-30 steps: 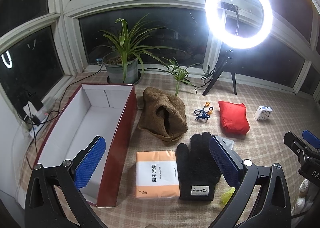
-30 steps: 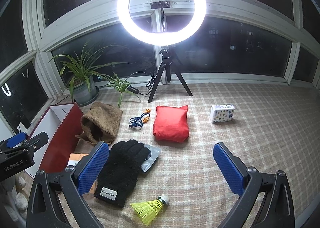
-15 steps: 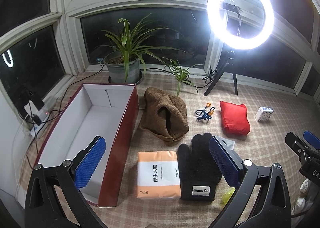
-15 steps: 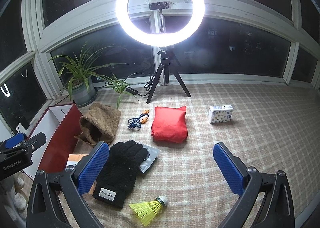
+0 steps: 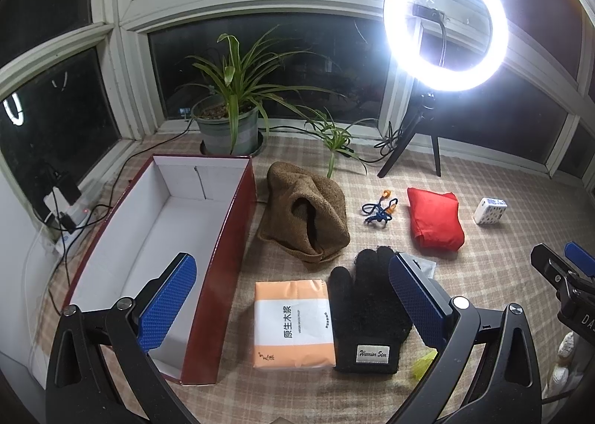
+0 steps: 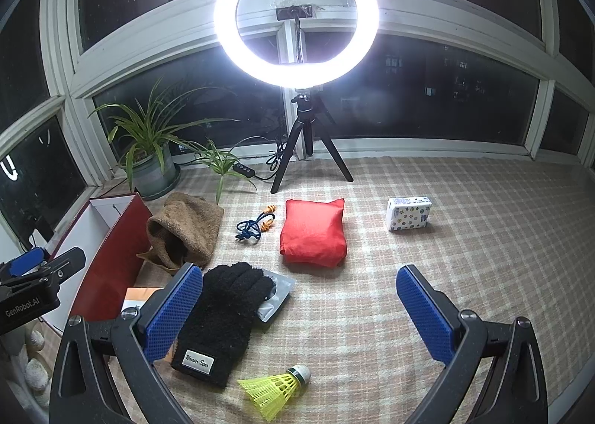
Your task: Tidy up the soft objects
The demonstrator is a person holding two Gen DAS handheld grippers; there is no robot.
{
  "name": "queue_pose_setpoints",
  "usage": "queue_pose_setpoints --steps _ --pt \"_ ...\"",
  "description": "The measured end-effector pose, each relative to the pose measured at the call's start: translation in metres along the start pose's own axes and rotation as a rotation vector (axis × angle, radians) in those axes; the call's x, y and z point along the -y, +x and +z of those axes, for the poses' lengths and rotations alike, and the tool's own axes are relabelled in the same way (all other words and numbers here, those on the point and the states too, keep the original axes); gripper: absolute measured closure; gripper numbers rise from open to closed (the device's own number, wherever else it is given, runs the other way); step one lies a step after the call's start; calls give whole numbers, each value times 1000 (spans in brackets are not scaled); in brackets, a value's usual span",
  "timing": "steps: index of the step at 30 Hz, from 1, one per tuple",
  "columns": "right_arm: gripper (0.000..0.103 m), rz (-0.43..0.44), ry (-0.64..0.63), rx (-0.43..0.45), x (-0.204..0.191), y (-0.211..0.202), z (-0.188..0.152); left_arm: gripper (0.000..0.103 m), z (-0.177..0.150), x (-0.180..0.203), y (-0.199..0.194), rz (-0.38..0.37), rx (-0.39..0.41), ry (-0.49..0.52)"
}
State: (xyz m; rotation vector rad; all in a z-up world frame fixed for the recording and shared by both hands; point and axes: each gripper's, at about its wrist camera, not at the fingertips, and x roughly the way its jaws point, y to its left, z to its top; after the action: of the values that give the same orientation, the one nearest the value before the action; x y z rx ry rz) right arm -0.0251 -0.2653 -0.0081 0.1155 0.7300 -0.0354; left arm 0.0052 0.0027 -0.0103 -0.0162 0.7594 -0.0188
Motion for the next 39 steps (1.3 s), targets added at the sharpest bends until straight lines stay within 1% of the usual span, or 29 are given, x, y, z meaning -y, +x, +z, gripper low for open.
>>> queue_pose_setpoints --steps 22,30,34,39 --pt "0 17 13 -17 5 8 -3 0 -8 -1 6 -7 -18 10" --pt "0 45 35 -40 20 18 -6 0 -10 -3 9 -9 -28 8" --pt "1 62 73 -53 35 26 -4 1 -9 -3 13 -15 -36 4" --pt "2 75 113 -68 52 37 0 1 -4 7 19 -36 -39 11"
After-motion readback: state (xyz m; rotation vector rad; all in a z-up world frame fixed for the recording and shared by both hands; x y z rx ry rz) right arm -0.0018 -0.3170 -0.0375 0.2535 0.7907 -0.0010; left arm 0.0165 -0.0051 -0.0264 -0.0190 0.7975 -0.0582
